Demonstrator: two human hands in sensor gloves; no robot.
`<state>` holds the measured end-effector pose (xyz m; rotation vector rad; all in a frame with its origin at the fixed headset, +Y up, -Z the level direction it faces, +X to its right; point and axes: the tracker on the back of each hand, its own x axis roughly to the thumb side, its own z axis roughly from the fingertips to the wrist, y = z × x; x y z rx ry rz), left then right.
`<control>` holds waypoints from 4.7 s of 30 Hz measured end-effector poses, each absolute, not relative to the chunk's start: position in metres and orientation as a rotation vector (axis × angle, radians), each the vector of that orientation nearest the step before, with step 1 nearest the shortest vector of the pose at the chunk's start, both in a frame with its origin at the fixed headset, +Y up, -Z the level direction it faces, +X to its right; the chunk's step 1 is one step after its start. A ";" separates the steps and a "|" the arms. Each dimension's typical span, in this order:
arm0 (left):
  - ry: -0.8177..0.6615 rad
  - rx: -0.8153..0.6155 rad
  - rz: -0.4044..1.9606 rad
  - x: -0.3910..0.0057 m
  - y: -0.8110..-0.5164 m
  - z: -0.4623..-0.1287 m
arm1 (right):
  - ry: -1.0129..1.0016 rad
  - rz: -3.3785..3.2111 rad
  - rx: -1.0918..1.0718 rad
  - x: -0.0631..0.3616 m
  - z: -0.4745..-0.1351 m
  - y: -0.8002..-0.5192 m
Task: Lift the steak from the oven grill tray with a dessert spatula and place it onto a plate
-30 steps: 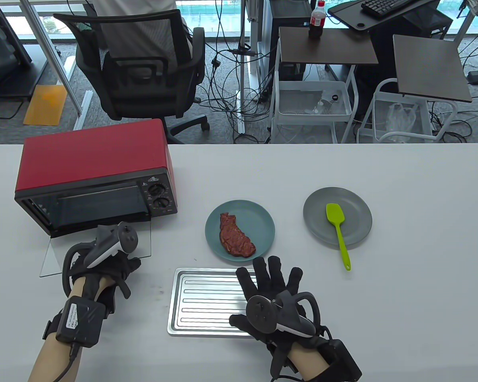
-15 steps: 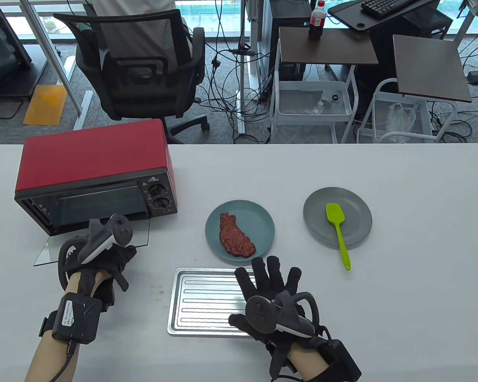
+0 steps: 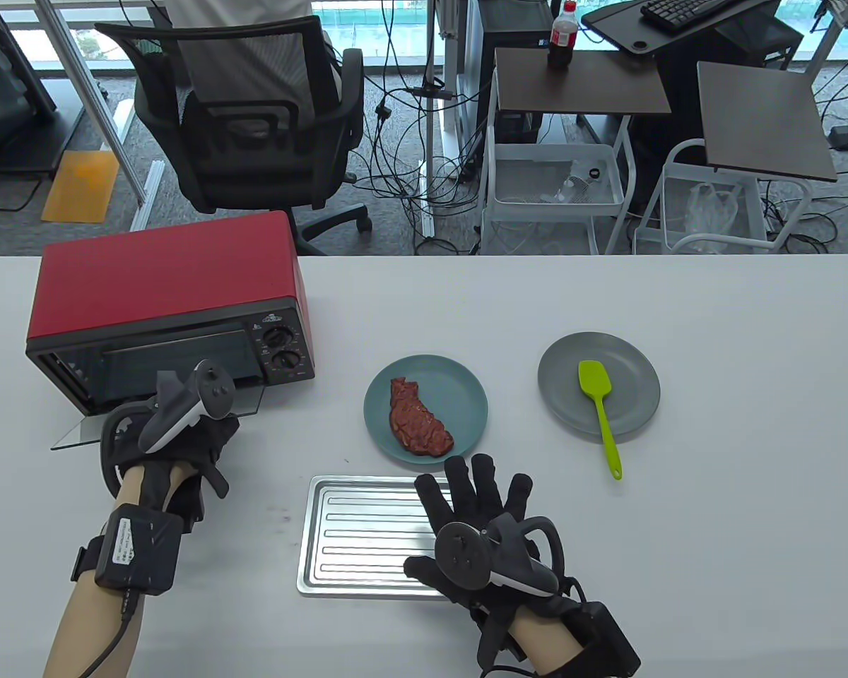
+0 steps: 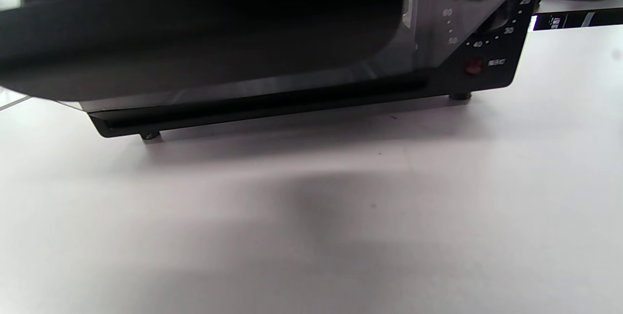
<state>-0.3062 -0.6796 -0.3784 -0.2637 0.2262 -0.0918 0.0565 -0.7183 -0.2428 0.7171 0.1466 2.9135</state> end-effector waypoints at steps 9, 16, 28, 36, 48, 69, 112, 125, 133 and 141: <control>0.239 -0.217 -0.097 -0.305 -0.665 -0.386 | 0.154 2.913 0.712 0.057 -0.244 -0.719; 0.253 -0.180 -0.083 -0.305 -0.649 -0.391 | 0.165 2.910 0.710 0.057 -0.245 -0.720; 0.271 -0.126 -0.072 -0.305 -0.635 -0.392 | 0.172 2.900 0.714 0.057 -0.245 -0.720; 0.265 -0.056 -0.112 -0.305 -0.634 -0.387 | 0.193 2.894 0.706 0.058 -0.246 -0.722; 0.260 0.011 -0.154 -0.301 -0.635 -0.381 | 0.203 2.891 0.689 0.061 -0.248 -0.722; 0.254 0.029 -0.222 -0.292 -0.646 -0.366 | 0.191 2.887 0.677 0.062 -0.248 -0.722; -0.020 0.027 0.025 -0.262 -0.648 -0.233 | -0.124 2.985 0.494 0.074 -0.238 -0.709; -0.066 -0.016 0.052 -0.255 -0.685 -0.240 | -0.135 3.045 0.458 0.076 -0.238 -0.707; -0.071 -0.017 0.065 -0.258 -0.698 -0.242 | -0.130 3.056 0.420 0.080 -0.240 -0.707; -0.080 -0.075 0.109 -0.265 -0.714 -0.246 | -0.125 3.061 0.426 0.079 -0.240 -0.707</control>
